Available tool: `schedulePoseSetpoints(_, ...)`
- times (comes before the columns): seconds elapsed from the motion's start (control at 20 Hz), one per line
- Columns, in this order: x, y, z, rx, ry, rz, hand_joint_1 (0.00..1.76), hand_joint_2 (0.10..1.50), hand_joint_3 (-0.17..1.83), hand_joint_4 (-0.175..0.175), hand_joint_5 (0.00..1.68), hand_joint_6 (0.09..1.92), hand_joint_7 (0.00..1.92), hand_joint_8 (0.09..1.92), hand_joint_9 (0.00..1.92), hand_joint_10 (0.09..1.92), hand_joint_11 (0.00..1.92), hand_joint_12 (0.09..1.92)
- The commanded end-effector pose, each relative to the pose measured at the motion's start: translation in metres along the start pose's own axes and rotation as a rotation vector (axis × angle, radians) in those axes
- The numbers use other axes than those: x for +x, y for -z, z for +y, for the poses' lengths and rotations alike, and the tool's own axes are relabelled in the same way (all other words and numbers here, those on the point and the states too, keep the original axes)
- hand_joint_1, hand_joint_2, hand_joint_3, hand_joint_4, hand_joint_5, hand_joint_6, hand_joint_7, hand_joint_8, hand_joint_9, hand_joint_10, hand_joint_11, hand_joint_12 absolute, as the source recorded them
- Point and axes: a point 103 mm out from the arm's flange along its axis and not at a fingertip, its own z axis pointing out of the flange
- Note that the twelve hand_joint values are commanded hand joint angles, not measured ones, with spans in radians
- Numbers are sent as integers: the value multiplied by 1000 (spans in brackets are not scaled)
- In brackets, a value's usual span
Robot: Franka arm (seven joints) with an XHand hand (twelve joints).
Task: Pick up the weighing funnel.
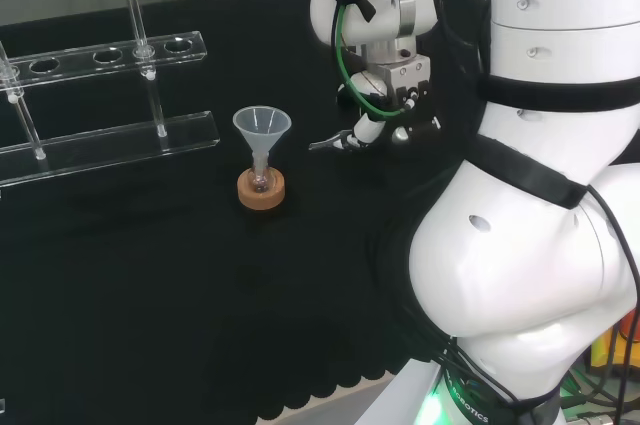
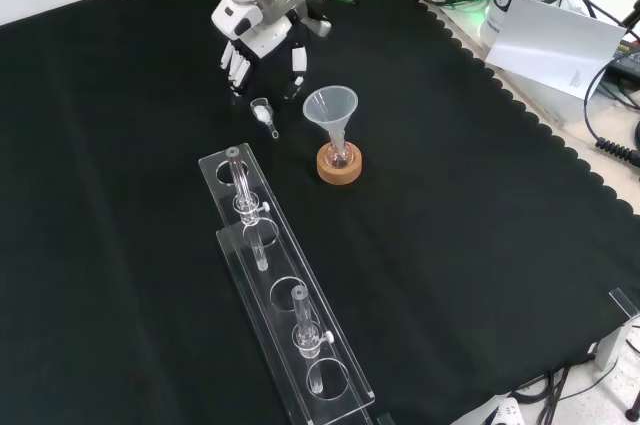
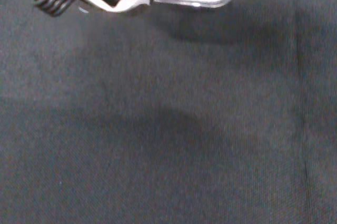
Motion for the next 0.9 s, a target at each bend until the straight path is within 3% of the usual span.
schedulePoseSetpoints(0.05, 3, -6, 0, 8, -2, 4, 910, 626, 611, -64, 453, 533, 555, 728, 800, 487, 576, 1207)
schedulePoseSetpoints(0.9, 6, -14, 7, 14, -5, -30, 896, 628, 613, -61, 459, 566, 539, 733, 793, 491, 572, 1207)
